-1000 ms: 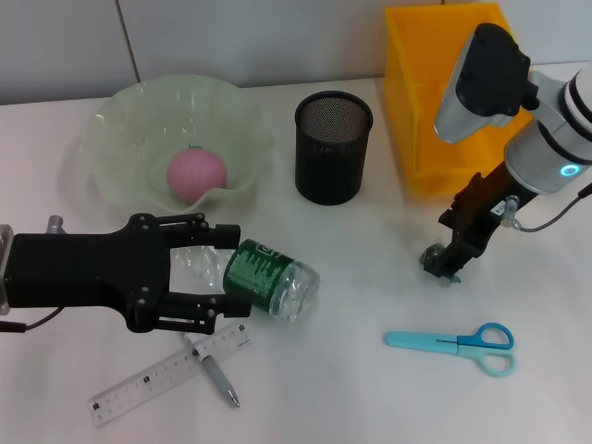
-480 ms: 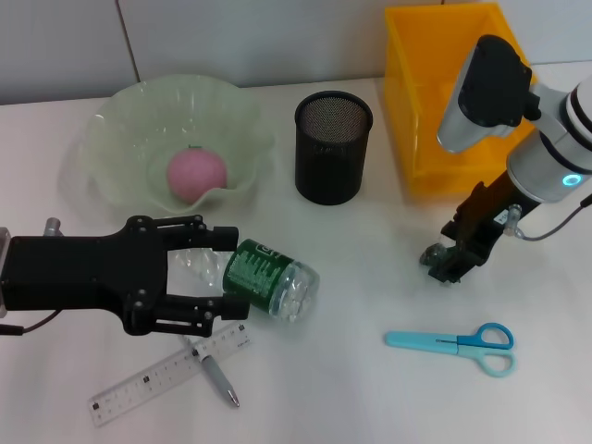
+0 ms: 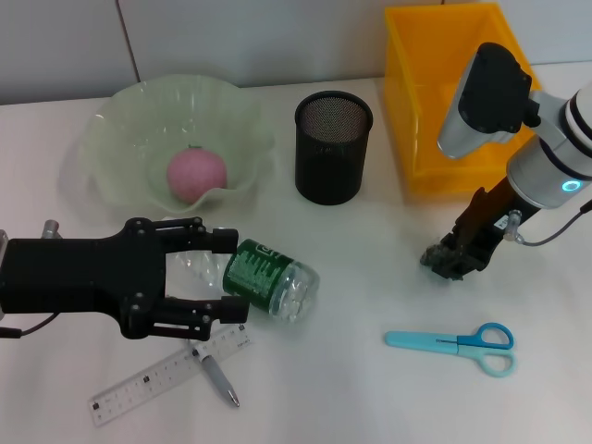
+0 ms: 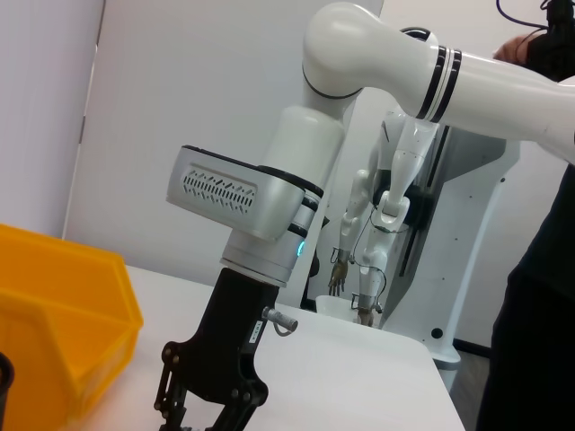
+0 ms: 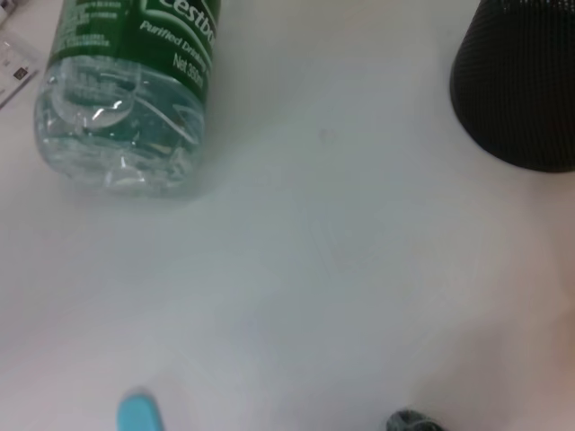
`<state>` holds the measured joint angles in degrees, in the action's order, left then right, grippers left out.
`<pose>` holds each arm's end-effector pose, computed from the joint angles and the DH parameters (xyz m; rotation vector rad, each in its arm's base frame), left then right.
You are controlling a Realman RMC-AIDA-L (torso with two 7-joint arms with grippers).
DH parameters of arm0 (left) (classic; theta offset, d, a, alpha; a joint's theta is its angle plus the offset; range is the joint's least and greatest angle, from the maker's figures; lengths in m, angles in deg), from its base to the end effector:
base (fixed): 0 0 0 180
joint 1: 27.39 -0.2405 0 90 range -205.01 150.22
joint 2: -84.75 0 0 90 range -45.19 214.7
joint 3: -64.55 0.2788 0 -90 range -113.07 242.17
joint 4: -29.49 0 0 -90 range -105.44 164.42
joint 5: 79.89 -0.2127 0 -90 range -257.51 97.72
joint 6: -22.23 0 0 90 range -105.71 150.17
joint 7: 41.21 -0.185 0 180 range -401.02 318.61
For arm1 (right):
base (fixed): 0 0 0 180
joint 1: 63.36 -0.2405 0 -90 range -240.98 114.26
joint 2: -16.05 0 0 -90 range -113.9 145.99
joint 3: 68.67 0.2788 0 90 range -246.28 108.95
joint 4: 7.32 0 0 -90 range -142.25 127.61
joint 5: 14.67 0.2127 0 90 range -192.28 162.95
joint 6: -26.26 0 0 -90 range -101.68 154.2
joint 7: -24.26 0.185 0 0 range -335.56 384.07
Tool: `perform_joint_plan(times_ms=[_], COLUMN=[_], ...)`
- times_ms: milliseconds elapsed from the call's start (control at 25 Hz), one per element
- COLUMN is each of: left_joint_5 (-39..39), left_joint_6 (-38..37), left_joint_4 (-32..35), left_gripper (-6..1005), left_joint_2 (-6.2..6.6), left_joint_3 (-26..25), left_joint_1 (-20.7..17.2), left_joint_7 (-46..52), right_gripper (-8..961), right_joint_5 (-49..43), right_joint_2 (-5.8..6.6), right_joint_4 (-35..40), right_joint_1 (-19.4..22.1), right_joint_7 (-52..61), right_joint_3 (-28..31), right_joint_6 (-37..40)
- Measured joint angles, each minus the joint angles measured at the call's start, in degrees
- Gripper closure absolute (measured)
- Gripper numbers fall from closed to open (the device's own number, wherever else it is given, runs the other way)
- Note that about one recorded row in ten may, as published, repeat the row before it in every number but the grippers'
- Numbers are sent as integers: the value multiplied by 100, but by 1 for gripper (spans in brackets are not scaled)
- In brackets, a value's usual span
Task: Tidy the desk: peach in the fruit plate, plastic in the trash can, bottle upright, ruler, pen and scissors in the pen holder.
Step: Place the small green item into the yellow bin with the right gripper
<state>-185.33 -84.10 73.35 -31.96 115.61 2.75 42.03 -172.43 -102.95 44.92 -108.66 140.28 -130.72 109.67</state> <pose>-0.2131 0.3176 -0.0271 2.9425 0.3862 0.8596 0.2604 0.4110 -0.0499 -2.7560 0.6142 -0.6524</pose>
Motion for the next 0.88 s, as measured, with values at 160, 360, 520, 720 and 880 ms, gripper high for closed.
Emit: perform_joint_plan(times_ms=[160,360,520,720,880], left_joint_5=[3,3,3,2,9], left_joint_6=[-6,-12,-22,-61,-75], left_joint_4=[0,0,0,0,0], left_gripper=[160,160,160,160,160], left_joint_2=[0,0,0,-7,-24], left_joint_3=[0,-6,-3,-5,-9], left_joint_1=[-9,-9,-9,-9,-9], left_joint_7=[0,0,-1,-1,-12], right_gripper=[541,567,568,562,558], right_joint_5=[0,292,484,582,585], right_joint_2=[0,0,7,35,88], right_joint_4=[249,1060,1798,2914,3152], right_joint_1=[38,182,277,308,300], right_joint_7=[28,110,220,485,719], right_joint_3=[63,131,339,955,1429], right_joint_6=[155,682,1075,1398,839])
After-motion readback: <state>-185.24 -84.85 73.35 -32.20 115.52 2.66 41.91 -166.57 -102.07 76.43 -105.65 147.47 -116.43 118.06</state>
